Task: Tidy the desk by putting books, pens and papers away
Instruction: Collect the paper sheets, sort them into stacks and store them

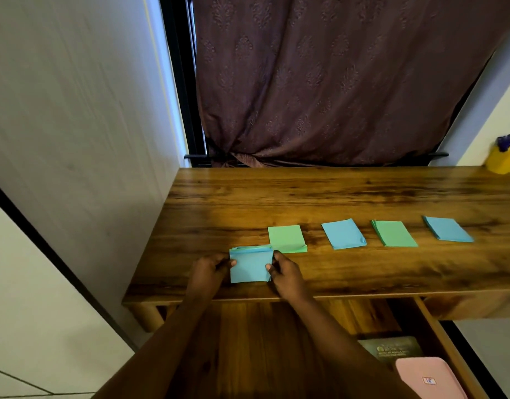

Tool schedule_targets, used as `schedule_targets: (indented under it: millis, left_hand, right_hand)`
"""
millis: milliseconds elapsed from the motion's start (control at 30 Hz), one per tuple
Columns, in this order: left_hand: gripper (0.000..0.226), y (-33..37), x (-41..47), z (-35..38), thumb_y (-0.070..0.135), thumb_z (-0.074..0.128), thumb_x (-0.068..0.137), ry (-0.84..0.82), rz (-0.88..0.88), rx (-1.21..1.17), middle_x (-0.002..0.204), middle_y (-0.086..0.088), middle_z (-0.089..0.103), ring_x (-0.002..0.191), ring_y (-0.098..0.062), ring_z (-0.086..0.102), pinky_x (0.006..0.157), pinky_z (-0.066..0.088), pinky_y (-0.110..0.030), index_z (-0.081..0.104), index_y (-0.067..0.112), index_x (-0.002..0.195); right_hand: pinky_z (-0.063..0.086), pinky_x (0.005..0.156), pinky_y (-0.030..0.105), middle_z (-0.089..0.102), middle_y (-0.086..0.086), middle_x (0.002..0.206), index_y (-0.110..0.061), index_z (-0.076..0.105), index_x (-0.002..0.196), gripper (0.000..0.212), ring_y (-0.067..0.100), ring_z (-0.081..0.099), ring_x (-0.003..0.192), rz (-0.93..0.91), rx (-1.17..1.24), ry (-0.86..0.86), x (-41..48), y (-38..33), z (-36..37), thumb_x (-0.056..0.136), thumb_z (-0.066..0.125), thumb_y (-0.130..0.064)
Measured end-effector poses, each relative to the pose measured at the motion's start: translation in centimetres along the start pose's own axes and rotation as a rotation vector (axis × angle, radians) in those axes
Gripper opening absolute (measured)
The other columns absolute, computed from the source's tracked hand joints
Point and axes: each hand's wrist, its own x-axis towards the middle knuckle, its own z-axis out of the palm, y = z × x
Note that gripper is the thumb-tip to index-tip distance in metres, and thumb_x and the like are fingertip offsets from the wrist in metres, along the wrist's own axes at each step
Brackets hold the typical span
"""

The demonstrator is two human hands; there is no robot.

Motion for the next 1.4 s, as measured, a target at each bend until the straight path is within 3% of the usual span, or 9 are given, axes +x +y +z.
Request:
schedule_targets:
  millis: [233, 400, 600, 800, 933, 1000, 1133, 1233, 1400]
  left_hand:
    - [0.013, 0.6, -3.7, -0.9, 0.009, 0.073, 0.079, 0.094, -0.164, -0.427, 0.080, 0.012, 0.073, 0.084, -0.011, 0.070, 0.067, 0.059, -0.029, 0.071, 0.021, 0.085]
    - [0.013, -0.9, -9.0, -1.9, 0.009, 0.072, 0.079, 0.119, -0.215, -0.506, 0.082, 0.009, 0.075, 0.081, -0.009, 0.071, 0.065, 0.056, -0.020, 0.073, 0.021, 0.084]
    - [0.027, -5.2, -14.5, -2.9, 0.031, 0.065, 0.087, 0.116, -0.143, 0.152, 0.107, 0.011, 0.065, 0.088, -0.004, 0.062, 0.065, 0.044, -0.003, 0.068, 0.023, 0.113]
    - [0.052, -8.3, -17.1, -2.8, 0.045, 0.040, 0.089, 0.096, 0.035, 0.616, 0.130, -0.005, 0.058, 0.115, -0.028, 0.057, 0.082, 0.053, -0.039, 0.055, 0.018, 0.130]
    - [0.071, -8.9, -17.4, -2.9, 0.054, 0.019, 0.088, 0.097, -0.115, 0.671, 0.150, -0.005, 0.037, 0.138, -0.028, 0.033, 0.104, 0.037, -0.044, 0.032, 0.018, 0.147]
    - [0.078, -9.4, -17.4, -2.8, 0.059, 0.008, 0.084, 0.053, -0.167, 0.661, 0.158, -0.001, 0.017, 0.146, -0.024, 0.014, 0.113, 0.022, -0.041, 0.014, 0.021, 0.152]
    - [0.079, -10.0, -17.2, -2.4, 0.062, 0.003, 0.082, -0.016, -0.175, 0.696, 0.158, 0.004, -0.012, 0.146, -0.018, -0.009, 0.115, -0.002, -0.036, -0.012, 0.025, 0.150]
    - [0.076, -10.2, -17.2, -2.3, 0.059, 0.008, 0.085, -0.020, -0.184, 0.720, 0.158, 0.004, -0.014, 0.146, -0.018, -0.011, 0.115, -0.002, -0.037, -0.014, 0.025, 0.149]
    - [0.075, -10.0, -17.2, -2.3, 0.057, 0.011, 0.088, -0.019, -0.183, 0.703, 0.159, 0.002, -0.013, 0.146, -0.018, -0.011, 0.117, -0.001, -0.037, -0.013, 0.023, 0.150]
  right_hand:
    - [0.052, 0.074, 0.021, 0.066, 0.001, 0.099, -0.011, 0.062, 0.109, 0.023, 0.013, 0.062, 0.095, 0.122, 0.413, 0.028, -3.5, -1.0, -0.3, 0.086, 0.065, -0.011]
    - [0.055, 0.070, 0.025, 0.069, 0.005, 0.097, -0.011, 0.065, 0.104, 0.021, 0.017, 0.065, 0.091, 0.218, 0.606, -0.096, -7.4, -0.3, 1.2, 0.084, 0.065, -0.003]
    - [0.051, 0.055, 0.021, 0.068, 0.006, 0.092, -0.012, 0.062, 0.094, 0.016, 0.018, 0.064, 0.083, 0.392, 0.574, -0.269, -11.1, 1.7, 4.9, 0.084, 0.064, 0.000]
    - [0.046, 0.058, 0.026, 0.059, 0.016, 0.111, -0.010, 0.056, 0.094, 0.013, 0.024, 0.058, 0.094, 0.643, 0.639, -0.316, -10.1, 2.4, 8.2, 0.087, 0.060, 0.000]
    - [0.048, 0.061, 0.030, 0.053, 0.023, 0.128, -0.003, 0.050, 0.112, 0.023, 0.034, 0.054, 0.112, 0.726, 0.630, -0.246, -7.5, 2.5, 9.6, 0.090, 0.055, 0.001]
    - [0.048, 0.071, 0.035, 0.050, 0.023, 0.131, -0.008, 0.048, 0.095, 0.012, 0.036, 0.049, 0.121, 0.744, 0.629, -0.211, -6.3, 2.4, 10.4, 0.090, 0.054, 0.001]
    - [0.045, 0.093, 0.046, 0.051, 0.022, 0.129, -0.015, 0.039, 0.072, 0.030, 0.037, 0.047, 0.124, 0.733, 0.606, -0.135, -3.9, 1.9, 12.1, 0.089, 0.054, 0.005]
    - [0.047, 0.091, 0.041, 0.058, 0.016, 0.107, -0.017, 0.043, 0.070, 0.030, 0.032, 0.054, 0.112, 0.672, 0.521, -0.183, -3.1, 2.4, 12.9, 0.089, 0.056, 0.001]
    - [0.041, 0.101, 0.036, 0.059, 0.013, 0.123, -0.023, 0.052, 0.072, 0.021, 0.029, 0.052, 0.118, 0.507, 0.154, -0.275, -2.4, 2.1, 14.3, 0.092, 0.056, -0.024]
